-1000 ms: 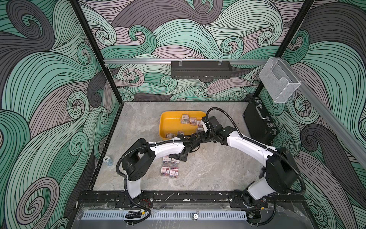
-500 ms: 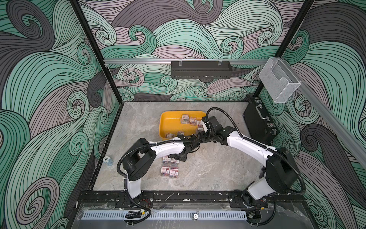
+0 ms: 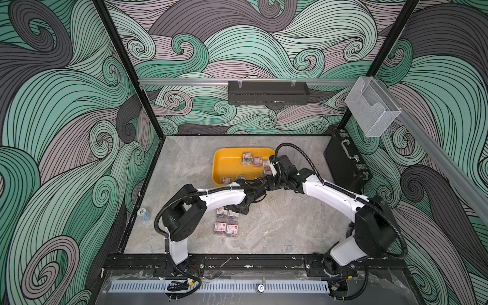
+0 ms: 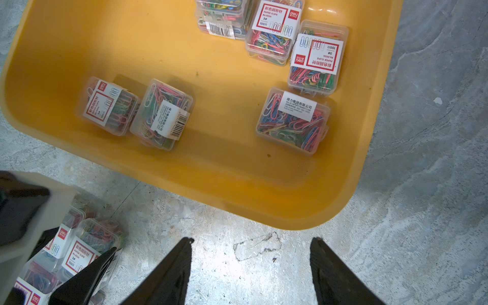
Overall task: Take the paper clips out of the storage box
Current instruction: Place the boxed paper clips at the center of the board.
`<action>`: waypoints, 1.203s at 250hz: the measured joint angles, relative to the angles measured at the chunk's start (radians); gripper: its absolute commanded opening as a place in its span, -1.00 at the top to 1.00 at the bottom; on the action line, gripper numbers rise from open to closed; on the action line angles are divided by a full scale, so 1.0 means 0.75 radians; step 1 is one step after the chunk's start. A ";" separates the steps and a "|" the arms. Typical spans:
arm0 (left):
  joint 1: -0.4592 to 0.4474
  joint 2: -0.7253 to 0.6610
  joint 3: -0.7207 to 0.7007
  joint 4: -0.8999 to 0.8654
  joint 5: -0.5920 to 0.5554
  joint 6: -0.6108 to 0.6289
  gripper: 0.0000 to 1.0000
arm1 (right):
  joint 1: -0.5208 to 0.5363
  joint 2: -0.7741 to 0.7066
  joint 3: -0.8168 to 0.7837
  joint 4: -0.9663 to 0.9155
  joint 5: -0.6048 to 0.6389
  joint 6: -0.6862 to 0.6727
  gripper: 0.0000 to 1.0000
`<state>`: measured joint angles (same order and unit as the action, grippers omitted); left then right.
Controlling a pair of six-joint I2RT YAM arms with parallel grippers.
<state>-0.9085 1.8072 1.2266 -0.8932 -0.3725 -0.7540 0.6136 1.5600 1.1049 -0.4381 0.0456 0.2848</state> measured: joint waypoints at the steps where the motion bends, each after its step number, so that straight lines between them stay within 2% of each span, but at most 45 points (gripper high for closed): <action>1: 0.000 0.000 0.000 0.000 0.000 0.000 -0.28 | 0.000 0.000 0.000 0.000 0.000 0.000 -0.42; 83: 0.149 -0.353 -0.007 0.127 0.005 0.110 -0.28 | 0.000 0.003 0.055 -0.024 0.001 -0.033 -0.42; 134: 0.225 -0.554 -0.136 0.205 0.007 0.159 -0.28 | 0.000 0.058 0.171 -0.039 0.005 -0.063 -0.44; 207: 0.346 -0.713 -0.267 0.197 0.024 0.190 -0.28 | -0.001 0.358 0.444 -0.039 0.000 -0.075 -0.44; 301: 0.368 -0.763 -0.273 0.183 0.039 0.222 -0.29 | -0.001 0.750 0.835 -0.051 0.043 -0.003 -0.54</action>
<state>-0.6323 1.2350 1.0222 -0.7559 -0.3431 -0.5873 0.6132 2.1227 1.7309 -0.4763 0.0780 0.2825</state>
